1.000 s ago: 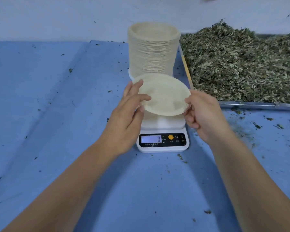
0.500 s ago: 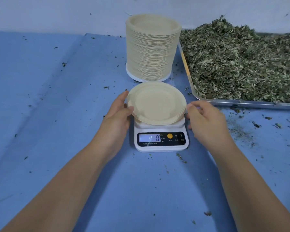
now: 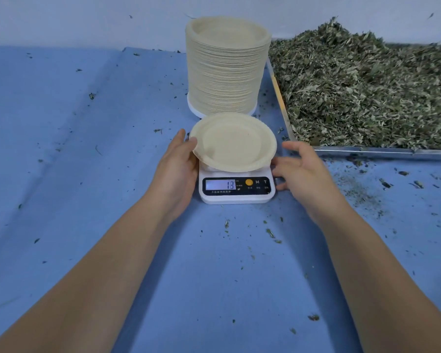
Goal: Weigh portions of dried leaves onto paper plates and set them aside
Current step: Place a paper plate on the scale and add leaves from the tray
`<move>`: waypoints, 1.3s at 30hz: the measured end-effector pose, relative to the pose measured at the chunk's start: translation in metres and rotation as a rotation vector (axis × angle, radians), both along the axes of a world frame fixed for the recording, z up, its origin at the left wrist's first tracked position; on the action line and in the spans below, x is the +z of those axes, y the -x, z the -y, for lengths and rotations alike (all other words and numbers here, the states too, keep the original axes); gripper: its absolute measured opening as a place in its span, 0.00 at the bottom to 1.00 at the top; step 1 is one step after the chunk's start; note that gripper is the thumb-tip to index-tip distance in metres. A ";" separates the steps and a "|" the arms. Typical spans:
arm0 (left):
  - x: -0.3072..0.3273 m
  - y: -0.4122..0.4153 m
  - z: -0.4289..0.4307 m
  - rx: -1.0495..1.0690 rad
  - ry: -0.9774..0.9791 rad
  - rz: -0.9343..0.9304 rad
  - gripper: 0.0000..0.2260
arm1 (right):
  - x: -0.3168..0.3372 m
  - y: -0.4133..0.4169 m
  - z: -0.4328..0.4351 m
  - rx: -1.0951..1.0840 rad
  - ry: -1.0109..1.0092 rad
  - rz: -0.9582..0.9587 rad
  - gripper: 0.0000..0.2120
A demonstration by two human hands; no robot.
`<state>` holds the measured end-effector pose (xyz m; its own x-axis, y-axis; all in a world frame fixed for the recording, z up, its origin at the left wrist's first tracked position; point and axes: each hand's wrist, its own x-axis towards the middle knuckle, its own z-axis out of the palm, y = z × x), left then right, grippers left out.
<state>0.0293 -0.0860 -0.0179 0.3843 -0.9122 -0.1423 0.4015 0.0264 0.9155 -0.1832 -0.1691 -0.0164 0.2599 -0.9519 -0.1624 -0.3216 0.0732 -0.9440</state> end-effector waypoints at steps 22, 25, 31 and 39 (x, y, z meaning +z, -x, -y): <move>-0.002 0.009 -0.013 -0.046 0.002 0.007 0.11 | -0.008 0.012 -0.007 0.097 0.078 -0.004 0.31; -0.002 0.007 -0.013 -0.039 0.014 -0.023 0.14 | -0.009 0.012 -0.007 0.112 0.089 -0.007 0.32; -0.002 0.007 -0.012 -0.018 -0.015 -0.067 0.22 | -0.007 0.012 -0.004 0.134 0.088 -0.060 0.33; -0.002 0.006 -0.012 -0.033 -0.020 -0.048 0.22 | -0.007 0.012 -0.006 0.114 0.086 -0.075 0.37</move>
<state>0.0234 -0.0737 -0.0197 0.3465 -0.9209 -0.1785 0.4454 -0.0060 0.8953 -0.1956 -0.1635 -0.0230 0.3576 -0.9280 -0.1049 -0.3931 -0.0477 -0.9183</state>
